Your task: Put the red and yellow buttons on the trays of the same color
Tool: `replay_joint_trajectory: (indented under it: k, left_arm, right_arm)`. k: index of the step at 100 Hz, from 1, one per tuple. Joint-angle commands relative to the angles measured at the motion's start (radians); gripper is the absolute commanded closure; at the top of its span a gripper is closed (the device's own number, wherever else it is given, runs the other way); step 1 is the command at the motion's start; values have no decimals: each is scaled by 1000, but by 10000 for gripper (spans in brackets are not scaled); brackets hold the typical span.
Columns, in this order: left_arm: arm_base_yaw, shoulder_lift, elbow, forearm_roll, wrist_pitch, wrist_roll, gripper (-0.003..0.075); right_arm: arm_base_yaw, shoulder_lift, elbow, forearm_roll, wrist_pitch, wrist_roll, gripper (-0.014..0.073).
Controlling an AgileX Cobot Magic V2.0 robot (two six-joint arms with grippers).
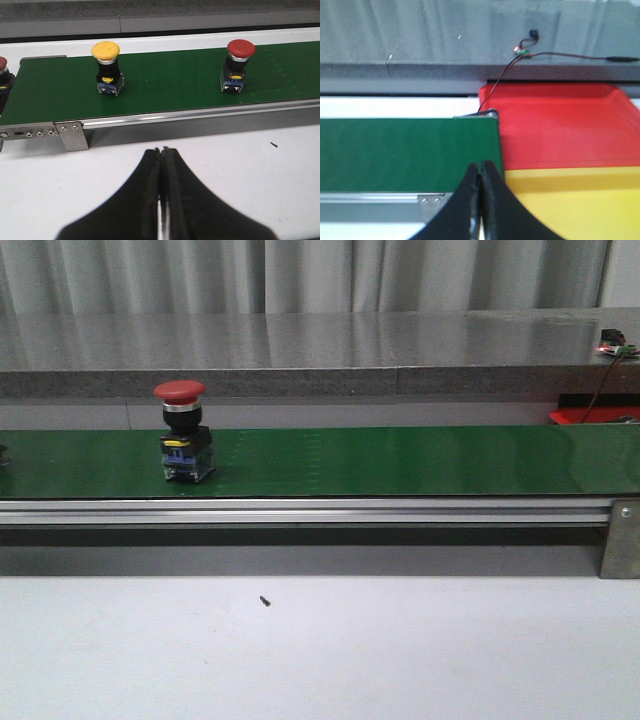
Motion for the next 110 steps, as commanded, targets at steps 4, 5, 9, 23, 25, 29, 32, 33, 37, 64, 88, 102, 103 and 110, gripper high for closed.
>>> replay_joint_trajectory:
  k: [4, 5, 9, 23, 25, 29, 32, 33, 37, 64, 88, 102, 103, 110]
  left_arm:
    - [-9, 10, -25, -21, -68, -2, 740]
    - [-9, 10, -25, -21, -68, -2, 740]
    - [-9, 10, -25, -21, -68, -2, 740]
    - [-9, 10, -25, -21, -68, -2, 740]
    - [-9, 10, -25, -21, -68, -2, 740]
    - [-9, 10, -25, -21, -68, -2, 740]
    - [-9, 10, -25, -21, -68, -2, 740]
    - [-9, 10, -25, -21, -68, -2, 740]
    - [-9, 10, -25, -21, -68, -2, 740]
    - [-9, 12, -25, -21, -68, -2, 740]
    - [-9, 12, -25, -21, -68, -2, 740]
    - [-9, 12, -25, -21, -68, -2, 740]
    - [-9, 12, -25, -21, -68, -2, 740]
    - [-9, 12, -25, -21, -68, -2, 740]
  right_arm:
    - [54, 145, -127, -2, -6, -15, 660]
    - [58, 145, -133, -2, -2, -15, 660]
    - [80, 189, -166, -2, 22, -15, 660]
    - [154, 335, -300, -2, 127, -15, 660]
    - [165, 354, -322, -2, 144, -15, 660]
    - [184, 395, -363, -2, 181, -16, 660]
    - [202, 430, -397, -2, 208, -16, 660]
    - [206, 430, -404, -2, 213, -17, 660]
    - [228, 472, -436, -2, 236, -17, 660]
    - [368, 709, -670, -2, 369, -17, 659]
    - [466, 904, -861, -1, 480, -19, 382]
    - [501, 989, -932, 36, 499, -65, 74]
    - [502, 993, -939, 40, 501, -74, 57]
    - [514, 1030, -973, 94, 516, -128, 46]
